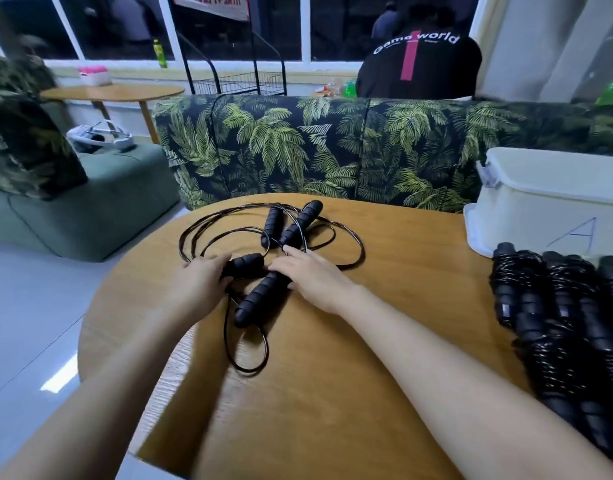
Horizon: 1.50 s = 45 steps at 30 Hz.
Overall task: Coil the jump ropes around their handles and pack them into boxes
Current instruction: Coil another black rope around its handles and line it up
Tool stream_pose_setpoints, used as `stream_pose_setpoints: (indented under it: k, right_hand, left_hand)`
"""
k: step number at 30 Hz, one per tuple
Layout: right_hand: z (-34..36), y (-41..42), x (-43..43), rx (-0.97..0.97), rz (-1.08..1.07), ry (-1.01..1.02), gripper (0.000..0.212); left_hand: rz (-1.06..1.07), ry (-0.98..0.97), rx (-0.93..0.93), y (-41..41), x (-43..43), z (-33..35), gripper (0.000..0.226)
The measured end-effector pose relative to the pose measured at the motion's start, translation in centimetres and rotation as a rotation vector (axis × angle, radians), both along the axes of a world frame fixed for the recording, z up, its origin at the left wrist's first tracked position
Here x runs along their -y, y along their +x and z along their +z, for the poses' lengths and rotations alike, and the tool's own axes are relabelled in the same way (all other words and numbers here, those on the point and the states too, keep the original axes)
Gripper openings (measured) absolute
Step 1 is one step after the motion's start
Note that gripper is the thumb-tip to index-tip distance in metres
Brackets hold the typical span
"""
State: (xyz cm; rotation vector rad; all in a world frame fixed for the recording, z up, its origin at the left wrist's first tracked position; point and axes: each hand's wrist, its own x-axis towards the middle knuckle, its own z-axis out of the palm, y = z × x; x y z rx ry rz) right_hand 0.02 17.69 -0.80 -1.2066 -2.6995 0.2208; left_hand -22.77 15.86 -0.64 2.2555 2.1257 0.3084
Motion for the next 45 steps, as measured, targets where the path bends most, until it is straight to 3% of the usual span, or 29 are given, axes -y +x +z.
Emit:
stream_pose_setpoints:
  k: [3,6,11,17,23,27,31,34,37,42,45]
  right_hand:
    - [-0.5,0.5,-0.4,-0.060,0.111,0.103,0.037]
    - [-0.6,1.9,1.4,-0.054,0.201,0.220,0.027]
    - [-0.2,7.2,7.5,-0.097,0.202,0.425,0.027]
    - [-1.0,14.1,15.1,-0.061,-0.013,0.451,0.031]
    - [-2.7,15.9,18.8,-0.121,-0.090,0.356,0.034]
    - [-2.0,16.6,19.1,-0.324,-0.142,0.299,0.039]
    - [-0.6,17.2,17.6,-0.435,-0.336,0.467,0.040]
    - [1.0,16.4,15.9,-0.271,-0.329,0.293,0.052]
    - [1.7,15.3,14.1,-0.220,-0.354,0.164,0.027]
    - [0.8,16.7,9.9,-0.767,-0.794,-0.177,0.009]
    - [1.1,18.7,8.7,-0.756,-0.990,-0.092,0.009]
  left_hand:
    - [-0.034,0.105,0.046,0.1,0.1,0.4,0.037]
    - [-0.060,0.161,0.219,1.8,0.8,1.9,0.033]
    - [-0.221,0.096,0.417,7.0,4.0,3.1,0.037]
    - [-0.438,-0.117,0.464,13.8,8.5,0.2,0.035]
    - [-0.521,-0.127,0.364,15.6,11.1,-1.6,0.033]
    - [-0.536,-0.129,0.198,14.1,12.7,-1.9,0.083]
    - [-0.532,-0.091,0.216,13.8,14.8,-2.0,0.093]
    - [-0.536,-0.104,0.161,13.6,15.0,-2.1,0.099]
    - [-0.572,-0.056,0.082,13.4,15.0,-2.4,0.095]
    - [-0.624,0.111,0.078,12.7,14.8,-3.1,0.059]
    - [-0.596,0.047,0.151,12.7,14.5,-3.2,0.054]
